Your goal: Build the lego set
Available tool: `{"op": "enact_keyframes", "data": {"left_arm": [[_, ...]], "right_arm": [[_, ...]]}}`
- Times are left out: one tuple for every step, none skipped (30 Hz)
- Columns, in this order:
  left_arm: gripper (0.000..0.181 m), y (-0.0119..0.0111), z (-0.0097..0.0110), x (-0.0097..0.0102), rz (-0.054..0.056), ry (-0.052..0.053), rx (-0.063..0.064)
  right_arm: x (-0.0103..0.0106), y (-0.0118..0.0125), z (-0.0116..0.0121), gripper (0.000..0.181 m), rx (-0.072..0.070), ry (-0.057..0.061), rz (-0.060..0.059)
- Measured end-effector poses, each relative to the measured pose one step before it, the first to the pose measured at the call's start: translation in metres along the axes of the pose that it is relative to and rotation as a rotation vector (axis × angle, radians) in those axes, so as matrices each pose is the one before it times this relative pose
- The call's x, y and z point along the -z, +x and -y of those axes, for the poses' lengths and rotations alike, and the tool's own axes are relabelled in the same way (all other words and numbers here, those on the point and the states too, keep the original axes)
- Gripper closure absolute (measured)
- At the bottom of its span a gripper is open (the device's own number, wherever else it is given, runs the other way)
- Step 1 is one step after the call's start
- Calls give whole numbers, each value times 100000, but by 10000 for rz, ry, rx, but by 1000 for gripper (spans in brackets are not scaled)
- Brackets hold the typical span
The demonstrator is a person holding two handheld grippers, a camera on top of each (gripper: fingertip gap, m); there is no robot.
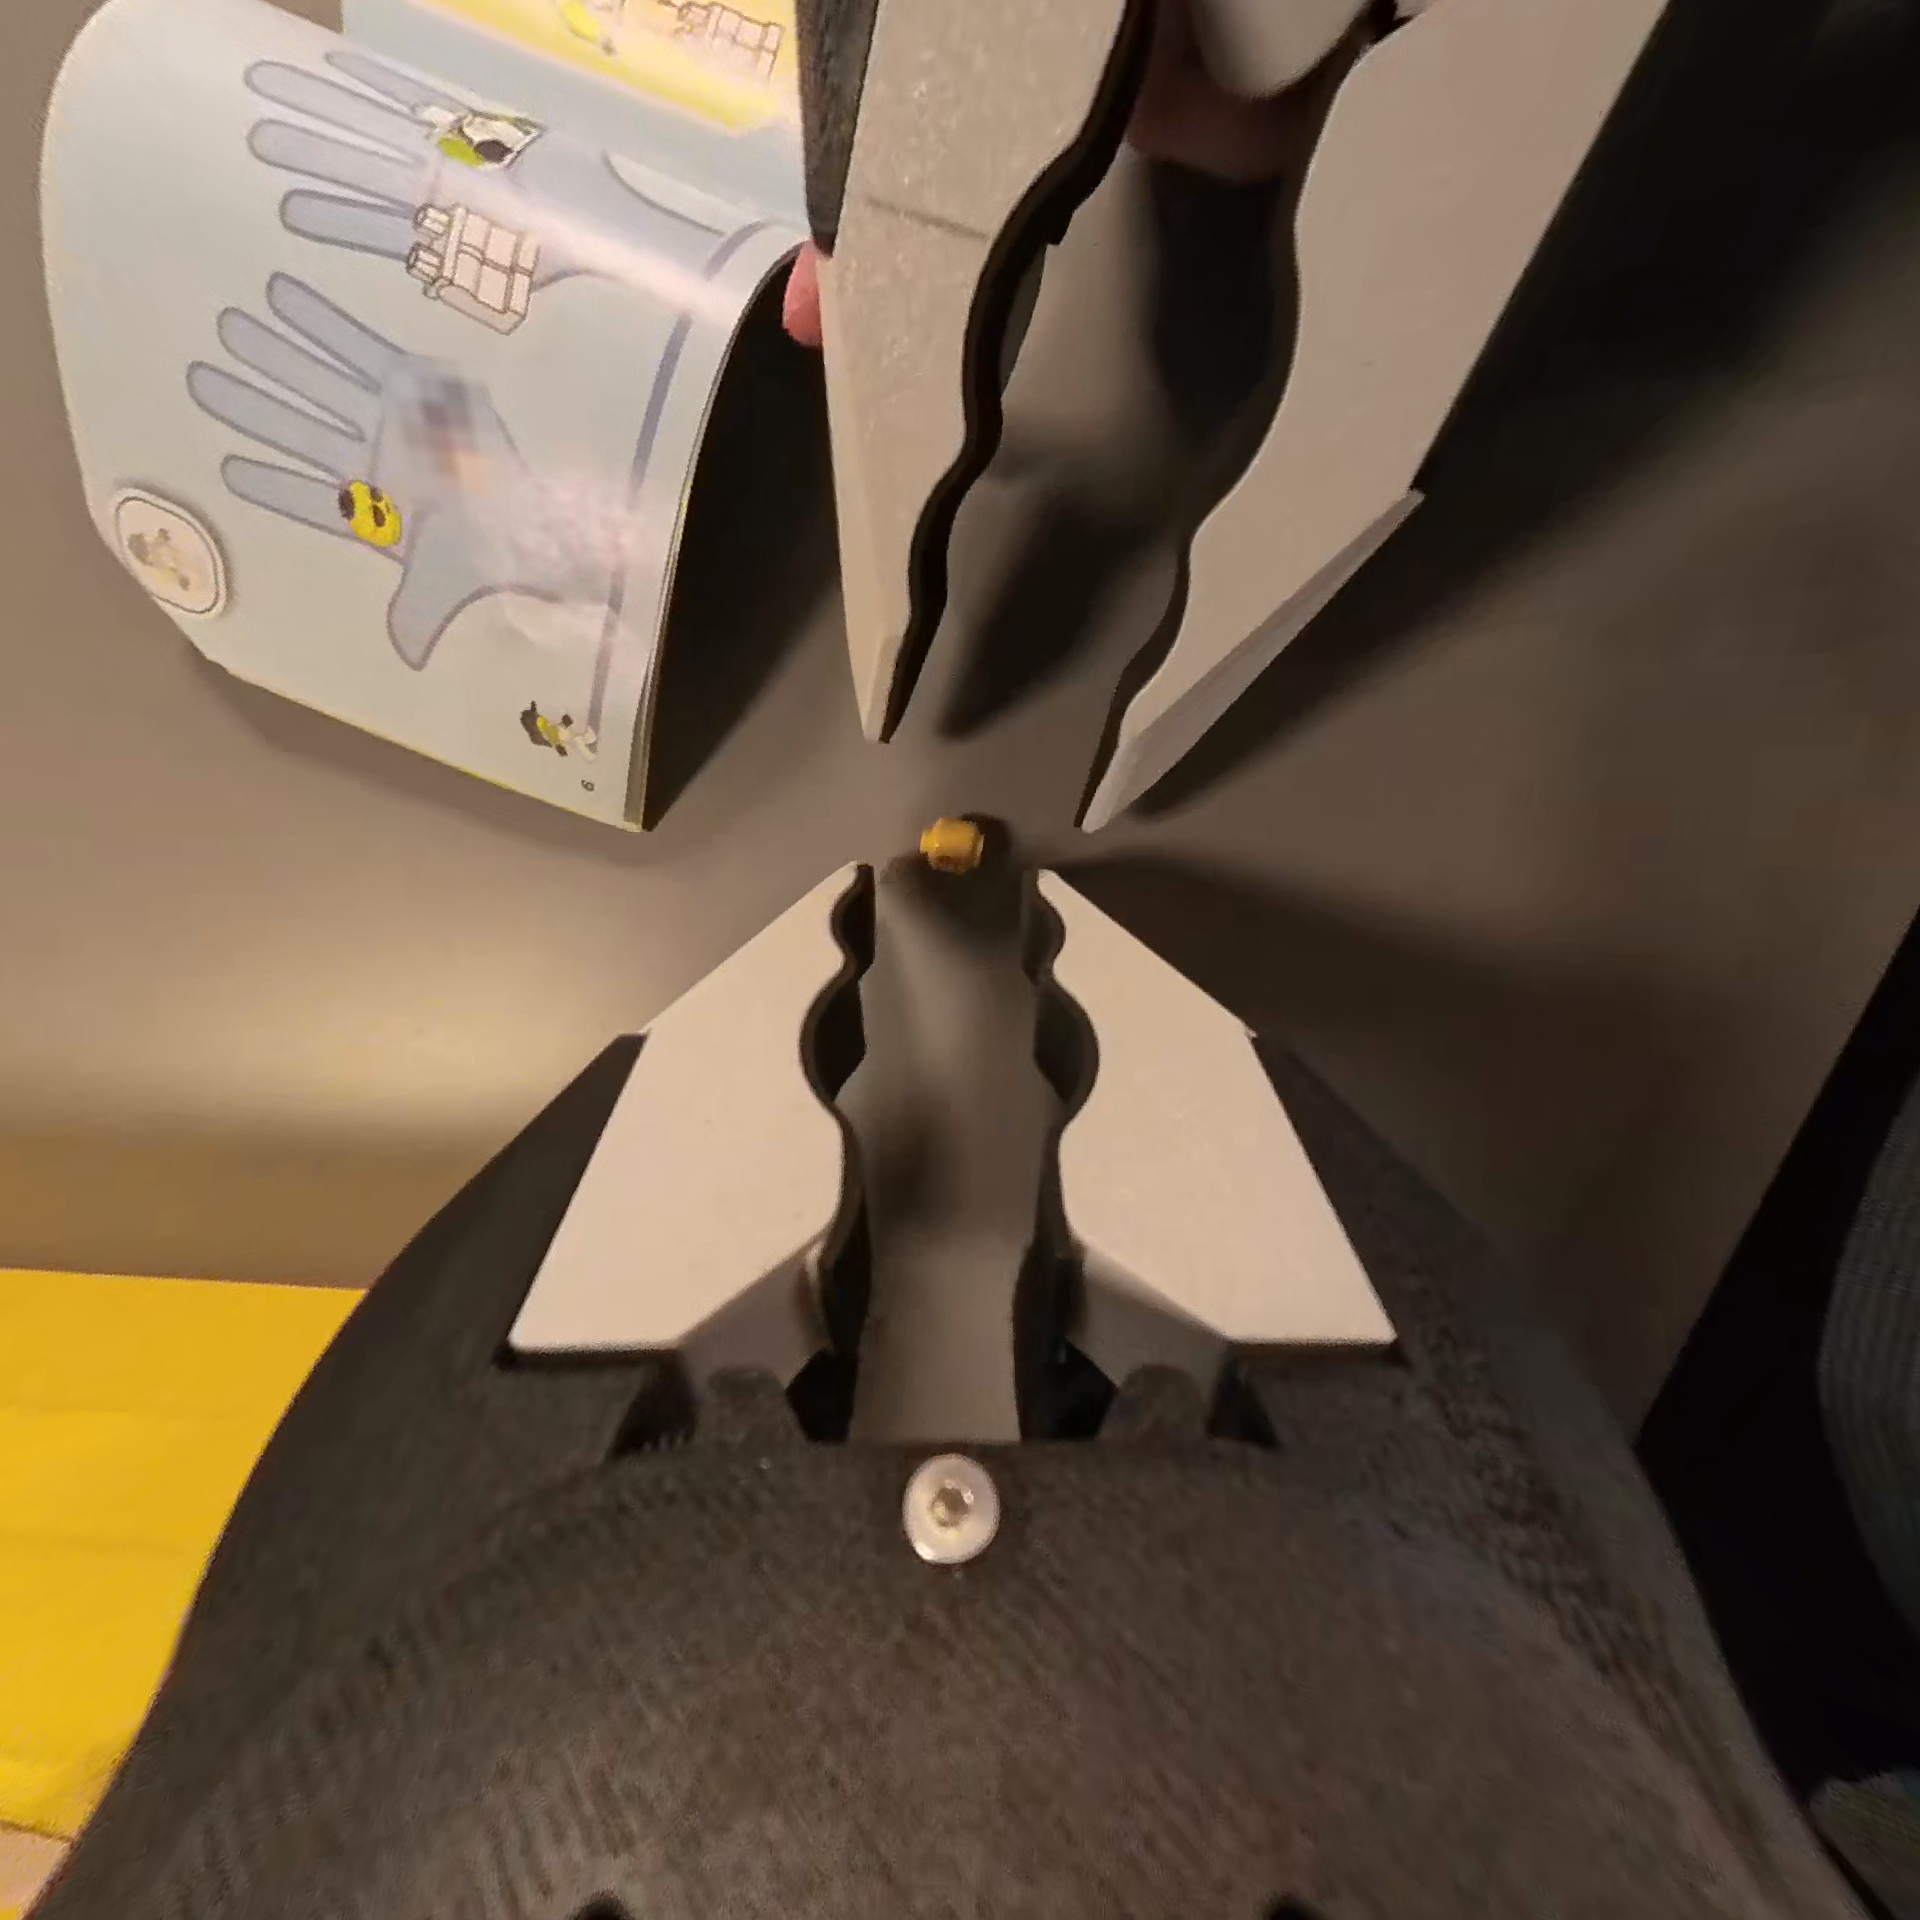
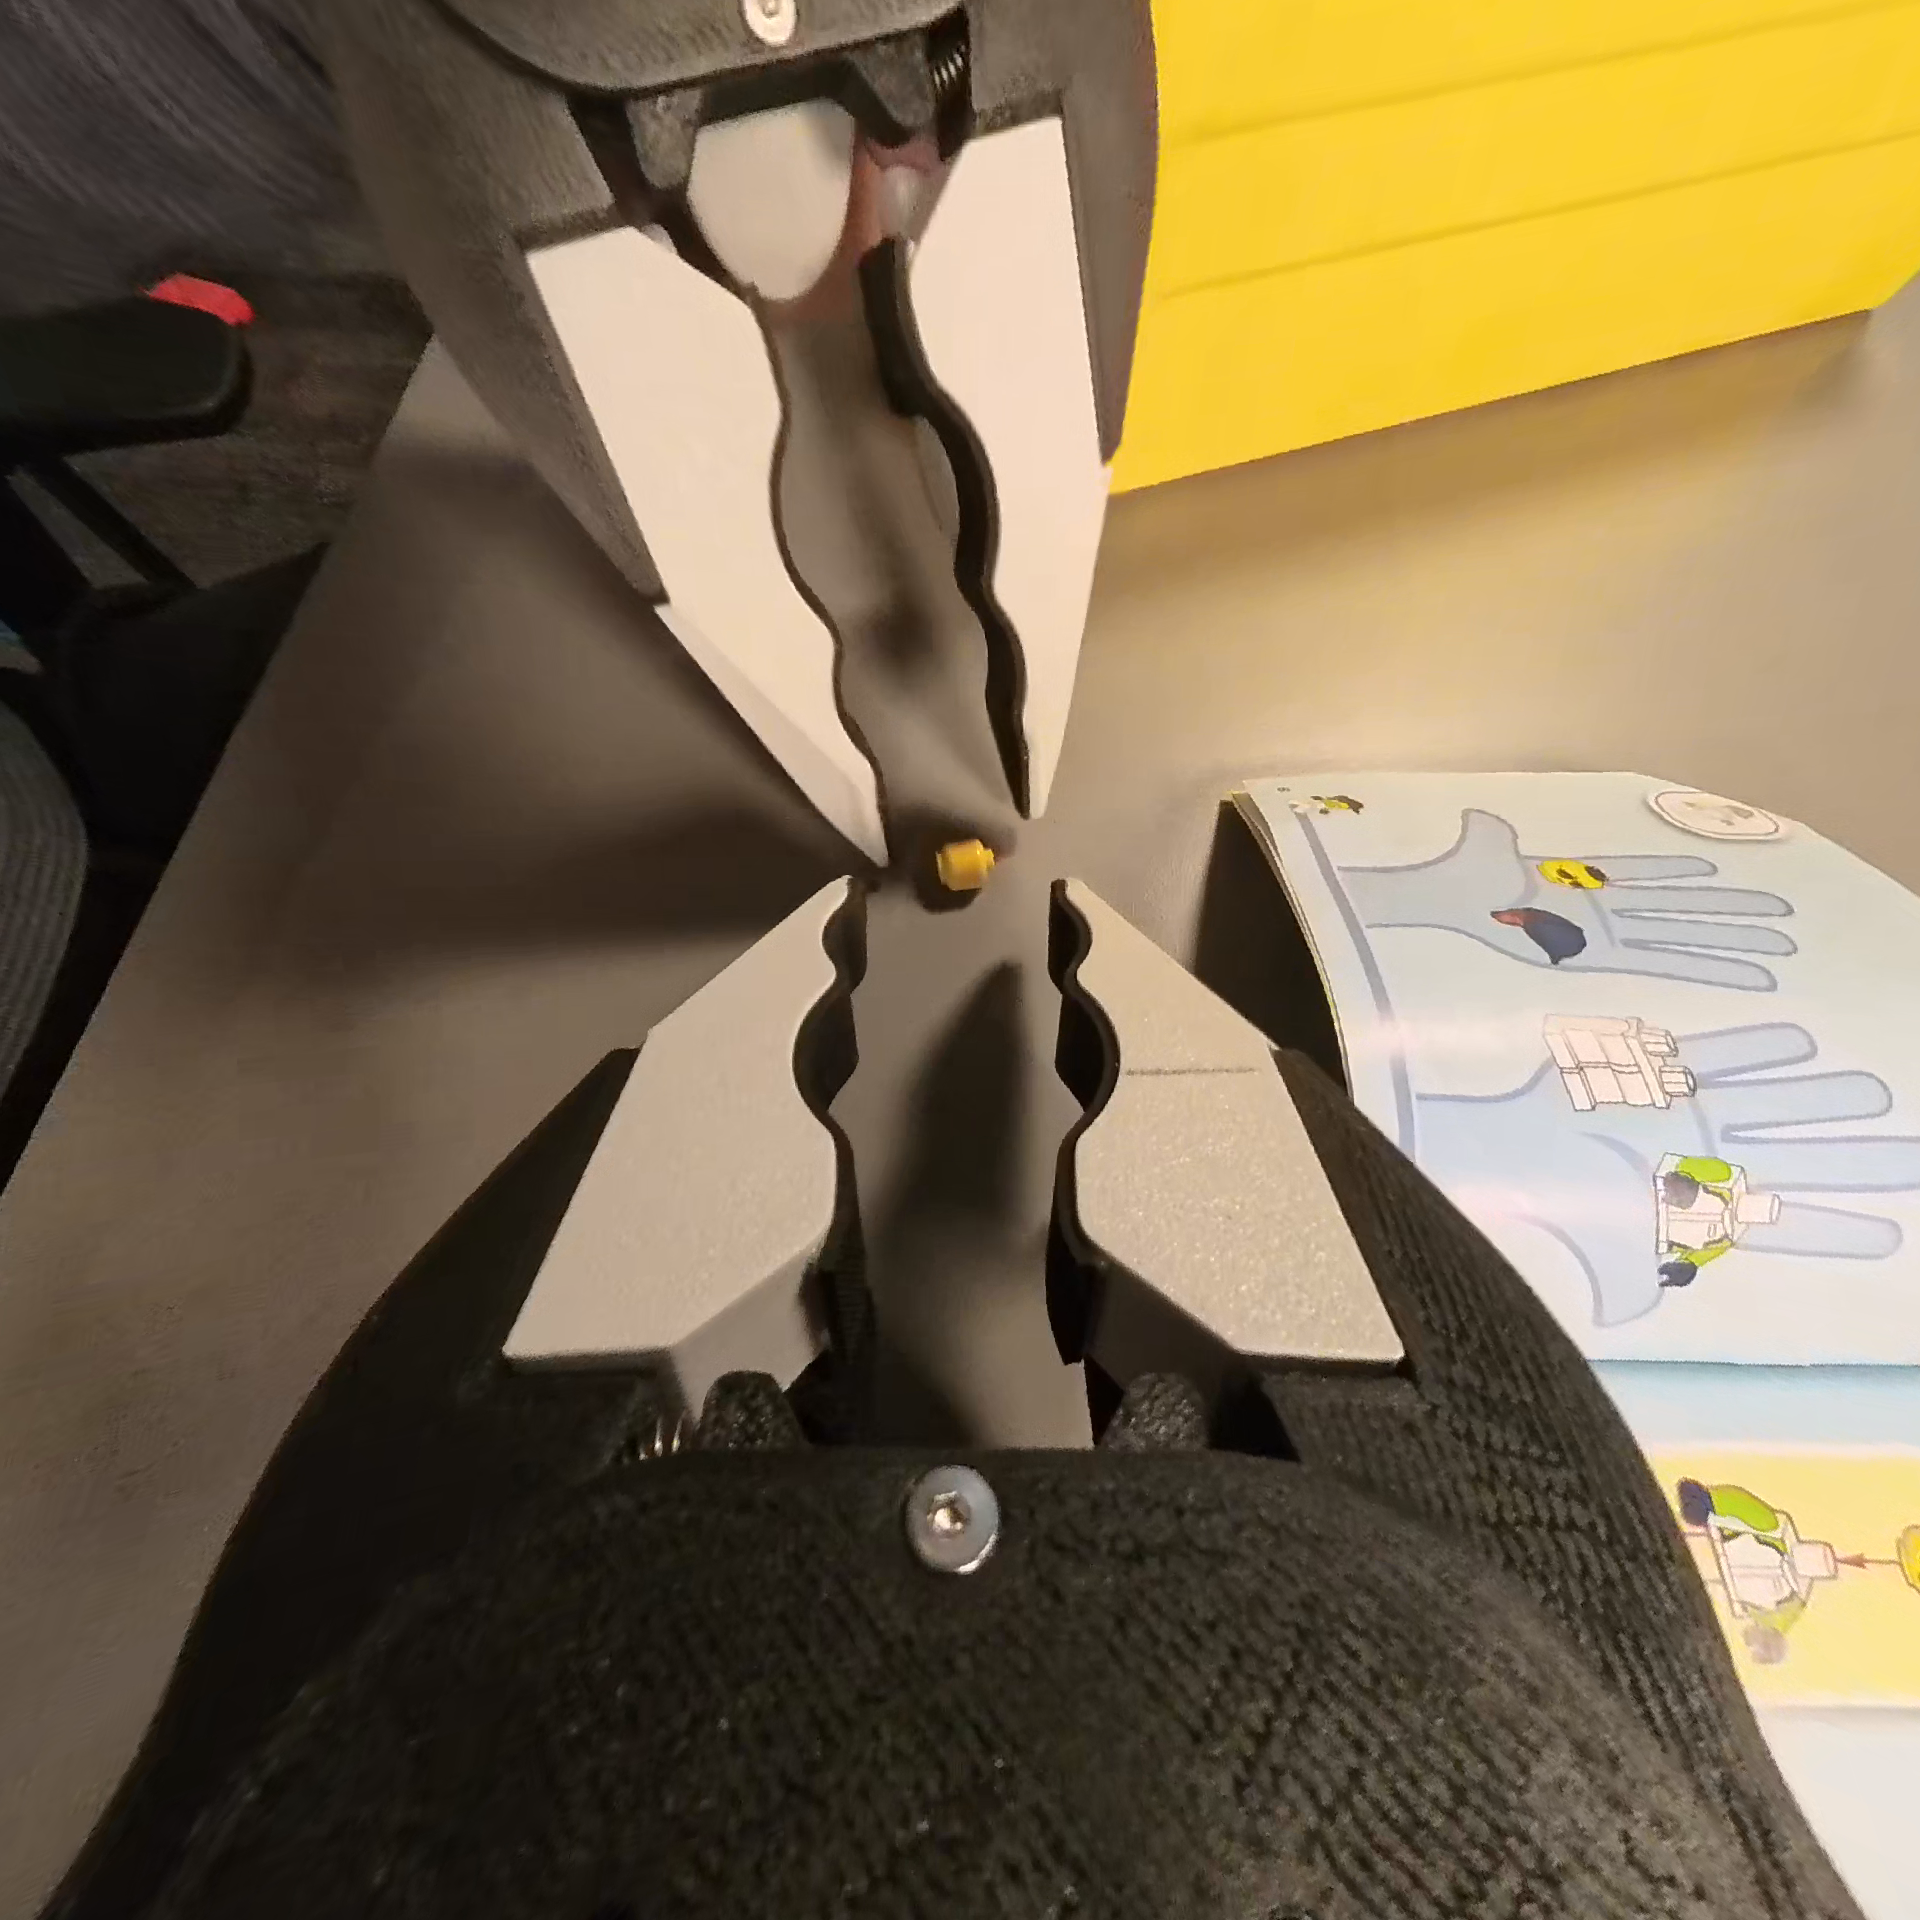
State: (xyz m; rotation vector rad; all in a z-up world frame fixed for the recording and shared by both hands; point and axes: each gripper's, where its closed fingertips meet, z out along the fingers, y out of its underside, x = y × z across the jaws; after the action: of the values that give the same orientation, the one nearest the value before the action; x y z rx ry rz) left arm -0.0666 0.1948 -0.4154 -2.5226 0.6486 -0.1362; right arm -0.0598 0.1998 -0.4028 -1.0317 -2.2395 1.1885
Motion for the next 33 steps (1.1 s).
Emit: {"op": "enact_keyframes", "data": {"left_arm": [[155,31,-28,-84,-52,-44,4],[155,-3,-105,-53,-9,-80,-10],[155,2,-145,-26,10,-67,-20],[155,76,-119,-1,-15,-30,-17],[155,102,-59,5,-26,33,10],[155,121,-12,15,-46,60,42],[155,103,-23,-2,-38,57,52],[155,84,-10,2,-28,54,40],[155,61,-17,4,-20,38,37],[155,47,-19,15,-10,24,32],[155,17,-18,2,0,18,22],[155,20,-29,19,7,6,8],[155,15,-57,45,28,-16,-8],[155,13,-96,90,60,-33,-18],[155,109,-27,187,25,30,-16],[155,256,174,351,-65,194,21],[155,455,433,561,-207,377,91],[155,588,674,799,-323,545,146],[154,469,849,1029,-294,629,169],[154,209,922,1265,-172,629,139],[154,-128,972,1462,-13,615,103],[154,-575,1043,1610,185,599,109],[154,-1063,1056,1667,367,537,191],[155,-1728,1047,1621,605,481,365],[158,-2546,1034,1473,933,456,545],[161,-2939,881,1130,991,356,603],[161,-2738,517,555,704,100,519],[161,-2372,-20,-59,380,-309,349],[161,-2333,-352,-585,353,-541,236],[160,-2177,-431,-975,326,-580,113],[161,-1755,-461,-1243,185,-575,-42],[162,-1550,-534,-1340,190,-594,37],[163,-1147,-433,-1355,64,-546,110]], "right_arm": [[10,1,-35,147,-16,-17,17],[6,17,-18,147,-18,-2,0],[-6,14,1,147,-18,-3,6],[-25,-16,-28,147,-2,-22,13],[-39,-3,-41,148,10,-34,-6],[-54,22,-61,148,11,-54,-25],[-75,13,-94,149,13,-80,-16],[-84,8,-126,150,17,-98,-21],[-98,17,-159,151,9,-120,-28],[-72,-7,-205,151,6,-140,-6],[-54,6,-189,152,4,-121,1],[-16,31,-125,152,-3,-71,-12],[38,15,-32,152,-11,-1,2],[92,18,39,152,-18,58,23],[164,16,102,152,-5,120,32],[245,16,237,152,67,222,19],[339,56,371,152,157,320,-30],[373,234,470,152,210,379,-166],[367,453,528,152,254,404,-325],[319,537,559,152,277,410,-400],[247,566,592,152,291,406,-438],[170,596,632,152,330,426,-504],[127,675,678,152,379,460,-612],[86,615,646,153,439,463,-645],[65,434,479,156,479,396,-550],[23,142,258,160,426,254,-326],[13,118,51,162,286,48,-227],[13,261,38,162,140,55,-254],[66,339,128,162,60,120,-272],[124,439,245,161,36,219,-324],[193,569,339,162,29,303,-412],[186,509,267,162,-3,260,-332],[140,339,103,162,-71,118,-163]]}}
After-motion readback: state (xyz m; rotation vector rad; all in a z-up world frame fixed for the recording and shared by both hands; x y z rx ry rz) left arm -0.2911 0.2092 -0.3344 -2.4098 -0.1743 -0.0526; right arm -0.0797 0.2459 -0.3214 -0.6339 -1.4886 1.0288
